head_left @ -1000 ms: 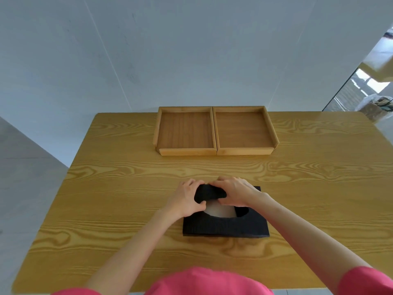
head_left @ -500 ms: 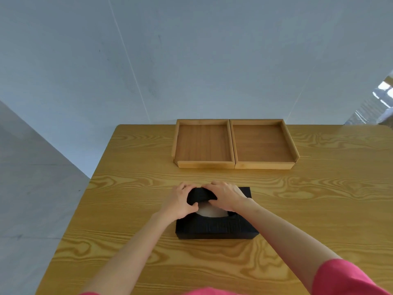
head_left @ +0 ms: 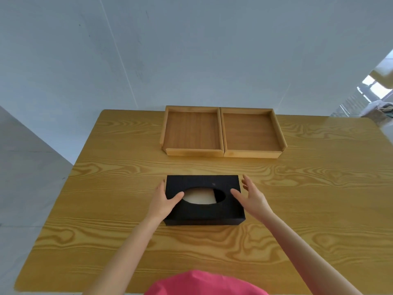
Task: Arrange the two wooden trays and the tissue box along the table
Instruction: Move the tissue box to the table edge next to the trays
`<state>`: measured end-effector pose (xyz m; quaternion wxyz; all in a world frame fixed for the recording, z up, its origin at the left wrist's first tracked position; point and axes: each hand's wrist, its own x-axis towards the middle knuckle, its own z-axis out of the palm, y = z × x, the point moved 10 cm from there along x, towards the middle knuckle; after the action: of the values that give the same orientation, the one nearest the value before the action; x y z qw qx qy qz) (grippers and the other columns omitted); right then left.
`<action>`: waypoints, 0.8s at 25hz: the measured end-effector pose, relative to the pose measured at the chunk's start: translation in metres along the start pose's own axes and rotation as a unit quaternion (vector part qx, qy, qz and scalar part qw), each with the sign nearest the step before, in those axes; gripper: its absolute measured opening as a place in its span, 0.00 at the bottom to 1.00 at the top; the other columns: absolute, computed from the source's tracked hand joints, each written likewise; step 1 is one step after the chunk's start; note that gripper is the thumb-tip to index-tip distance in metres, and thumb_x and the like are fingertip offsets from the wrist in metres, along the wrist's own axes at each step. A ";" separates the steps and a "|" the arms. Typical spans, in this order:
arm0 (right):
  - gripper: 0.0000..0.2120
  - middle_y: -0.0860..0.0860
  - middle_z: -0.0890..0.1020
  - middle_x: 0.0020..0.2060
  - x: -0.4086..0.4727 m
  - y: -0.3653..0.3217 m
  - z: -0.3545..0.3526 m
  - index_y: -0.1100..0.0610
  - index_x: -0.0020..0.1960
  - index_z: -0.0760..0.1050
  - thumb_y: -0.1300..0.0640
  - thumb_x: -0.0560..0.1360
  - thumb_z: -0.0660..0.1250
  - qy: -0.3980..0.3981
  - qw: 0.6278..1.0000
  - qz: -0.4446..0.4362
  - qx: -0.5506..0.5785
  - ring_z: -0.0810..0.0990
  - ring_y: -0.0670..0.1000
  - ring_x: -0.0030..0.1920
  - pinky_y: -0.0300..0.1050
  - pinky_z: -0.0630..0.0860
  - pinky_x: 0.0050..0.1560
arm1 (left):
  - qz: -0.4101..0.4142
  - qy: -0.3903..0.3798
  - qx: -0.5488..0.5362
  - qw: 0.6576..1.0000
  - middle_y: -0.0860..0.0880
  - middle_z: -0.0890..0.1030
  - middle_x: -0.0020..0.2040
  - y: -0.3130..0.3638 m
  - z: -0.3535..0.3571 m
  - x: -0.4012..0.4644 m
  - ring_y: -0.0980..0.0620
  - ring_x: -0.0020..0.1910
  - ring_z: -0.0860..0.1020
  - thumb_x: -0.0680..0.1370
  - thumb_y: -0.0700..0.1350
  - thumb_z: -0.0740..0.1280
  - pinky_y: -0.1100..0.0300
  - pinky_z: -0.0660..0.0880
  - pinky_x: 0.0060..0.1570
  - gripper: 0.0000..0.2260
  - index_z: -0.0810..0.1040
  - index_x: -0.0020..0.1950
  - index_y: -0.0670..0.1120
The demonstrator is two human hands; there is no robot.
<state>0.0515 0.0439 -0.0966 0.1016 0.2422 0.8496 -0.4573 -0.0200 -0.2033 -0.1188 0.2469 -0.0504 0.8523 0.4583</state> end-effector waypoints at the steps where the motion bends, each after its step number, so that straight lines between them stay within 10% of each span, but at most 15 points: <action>1: 0.32 0.54 0.64 0.73 -0.003 0.012 0.006 0.55 0.75 0.51 0.51 0.77 0.63 -0.011 0.999 0.033 0.041 0.64 0.53 0.72 0.51 0.64 0.70 | -0.015 -0.002 -0.028 1.000 0.46 0.59 0.76 -0.006 0.002 -0.003 0.48 0.75 0.58 0.74 0.51 0.68 0.49 0.60 0.73 0.36 0.52 0.76 0.45; 14: 0.20 0.51 0.78 0.58 -0.023 0.033 0.024 0.55 0.68 0.68 0.52 0.78 0.60 0.040 0.974 0.114 0.193 0.76 0.49 0.55 0.36 0.71 0.43 | -0.044 -0.005 -0.120 0.992 0.49 0.63 0.74 -0.021 0.008 -0.022 0.48 0.74 0.60 0.75 0.53 0.65 0.50 0.60 0.71 0.32 0.56 0.75 0.49; 20: 0.18 0.52 0.79 0.57 -0.026 0.024 0.034 0.55 0.66 0.70 0.52 0.78 0.59 0.055 0.976 0.123 0.171 0.76 0.52 0.57 0.44 0.71 0.53 | -0.056 -0.011 -0.132 0.990 0.48 0.63 0.74 -0.028 -0.004 -0.021 0.47 0.74 0.61 0.75 0.52 0.66 0.50 0.61 0.70 0.32 0.56 0.75 0.48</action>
<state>0.0843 0.0188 -0.1225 0.0674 0.3830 0.7267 -0.5663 0.0058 -0.2250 -0.1281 0.2726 -0.1255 0.7772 0.5531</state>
